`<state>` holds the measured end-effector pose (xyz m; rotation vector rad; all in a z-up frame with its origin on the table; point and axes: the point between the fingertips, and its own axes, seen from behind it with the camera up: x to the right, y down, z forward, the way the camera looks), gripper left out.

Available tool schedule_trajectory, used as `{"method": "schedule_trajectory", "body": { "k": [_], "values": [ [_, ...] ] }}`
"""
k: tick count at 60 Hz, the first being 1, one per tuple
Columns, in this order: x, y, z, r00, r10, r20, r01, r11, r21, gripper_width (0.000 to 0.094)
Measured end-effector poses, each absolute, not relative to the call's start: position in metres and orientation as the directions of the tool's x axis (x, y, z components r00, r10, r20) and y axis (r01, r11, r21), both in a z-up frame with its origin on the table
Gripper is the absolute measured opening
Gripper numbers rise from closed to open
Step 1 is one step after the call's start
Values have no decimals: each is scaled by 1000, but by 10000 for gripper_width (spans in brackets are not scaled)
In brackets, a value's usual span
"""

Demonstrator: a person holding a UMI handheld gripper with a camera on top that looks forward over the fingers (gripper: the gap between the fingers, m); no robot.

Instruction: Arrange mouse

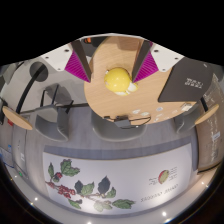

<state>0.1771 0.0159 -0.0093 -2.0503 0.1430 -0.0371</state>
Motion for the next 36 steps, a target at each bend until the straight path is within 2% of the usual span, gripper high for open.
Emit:
{"method": "schedule_trajectory", "body": {
  "k": [9,12,14,15,22,26,29,34,36],
  "values": [
    [180,61,-14,998,-61,-20,-46,-453,-890,801],
    [181,72,-15,999,-33,12,-4,-448,-894,686],
    [181,79,-15,1000,-18,12,3,-435,-900,545],
    [182,81,-16,1000,-29,0,-13,-429,-903,515],
    [190,85,-14,997,-83,-9,-44,-426,-904,381],
    [192,73,-7,992,-119,-34,-83,-439,-895,349],
    [181,59,21,990,-129,-54,-102,-397,-912,346],
    [137,38,93,986,-121,-112,-141,-263,-954,345],
    [114,28,120,987,-115,-116,-141,-238,-961,346]
  ]
}}
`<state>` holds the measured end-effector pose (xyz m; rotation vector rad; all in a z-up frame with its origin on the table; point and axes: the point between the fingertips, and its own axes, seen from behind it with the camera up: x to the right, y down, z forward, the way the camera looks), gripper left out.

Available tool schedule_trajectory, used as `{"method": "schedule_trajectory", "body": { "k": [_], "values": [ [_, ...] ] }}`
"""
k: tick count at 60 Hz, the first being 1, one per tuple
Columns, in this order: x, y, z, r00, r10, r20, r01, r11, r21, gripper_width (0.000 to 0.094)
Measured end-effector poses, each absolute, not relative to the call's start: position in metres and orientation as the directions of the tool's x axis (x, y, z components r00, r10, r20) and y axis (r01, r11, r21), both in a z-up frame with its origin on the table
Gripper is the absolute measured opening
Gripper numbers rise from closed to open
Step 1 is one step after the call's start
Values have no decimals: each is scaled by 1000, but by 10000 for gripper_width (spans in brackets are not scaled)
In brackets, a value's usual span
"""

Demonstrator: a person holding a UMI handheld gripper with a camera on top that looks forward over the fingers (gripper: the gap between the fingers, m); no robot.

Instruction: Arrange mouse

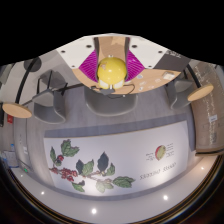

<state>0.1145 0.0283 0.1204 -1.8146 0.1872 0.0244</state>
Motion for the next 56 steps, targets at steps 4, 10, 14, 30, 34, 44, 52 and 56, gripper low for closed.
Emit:
{"method": "schedule_trajectory", "body": {
  "k": [4,10,14,30,34,44,52,56],
  "values": [
    [51,25,144,989,-70,-128,-139,-192,-972,344],
    [-51,21,122,993,26,-116,-107,-234,-966,346],
    [-93,21,76,997,49,-67,-50,-302,-952,346],
    [-112,28,-10,999,-20,-29,-35,-428,-903,390],
    [-117,23,-11,999,25,28,36,-449,-893,474],
    [-129,-11,7,970,241,-40,91,-508,-856,867],
    [-103,-59,54,943,321,-82,88,-483,-871,858],
    [-83,-77,79,931,346,-115,69,-476,-877,859]
  ]
}}
